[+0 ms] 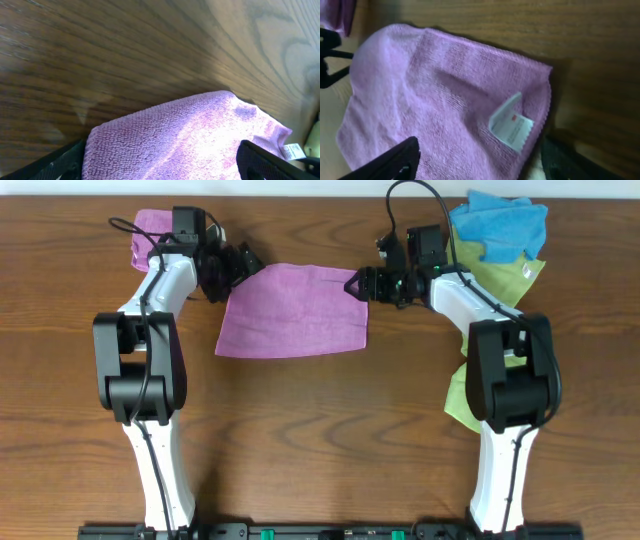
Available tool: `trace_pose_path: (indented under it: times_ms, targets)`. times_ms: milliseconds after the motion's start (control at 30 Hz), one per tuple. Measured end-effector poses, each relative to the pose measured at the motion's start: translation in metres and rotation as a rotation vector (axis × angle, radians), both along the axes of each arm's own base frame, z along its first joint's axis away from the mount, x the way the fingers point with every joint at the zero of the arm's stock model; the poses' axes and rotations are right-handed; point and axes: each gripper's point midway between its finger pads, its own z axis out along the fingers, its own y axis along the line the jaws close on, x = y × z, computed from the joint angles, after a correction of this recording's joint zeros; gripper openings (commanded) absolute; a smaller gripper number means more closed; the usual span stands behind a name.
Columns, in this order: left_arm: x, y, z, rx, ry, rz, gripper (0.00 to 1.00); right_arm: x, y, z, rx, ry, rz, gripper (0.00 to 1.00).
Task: Fold the cloth
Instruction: 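Lift the pink cloth with both grippers and pull it toward the robot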
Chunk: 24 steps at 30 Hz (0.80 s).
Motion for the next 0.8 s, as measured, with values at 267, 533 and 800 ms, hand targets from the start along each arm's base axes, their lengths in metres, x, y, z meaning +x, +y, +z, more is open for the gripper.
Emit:
trace_pose_path:
  times_ms: [267, 533, 800]
  targets:
    - [-0.002, -0.008, 0.001, -0.057, 0.022, 0.005, 0.70, 0.003, -0.002, -0.008, 0.008, 0.024, -0.034, 0.22]
    - [-0.003, -0.010, 0.000, -0.074, 0.026, -0.005, 0.12, 0.003, -0.003, -0.010, 0.030, 0.049, -0.053, 0.01]
    - [-0.002, -0.012, 0.004, -0.091, 0.019, -0.015, 0.06, -0.003, -0.015, -0.003, 0.098, 0.114, -0.050, 0.01]
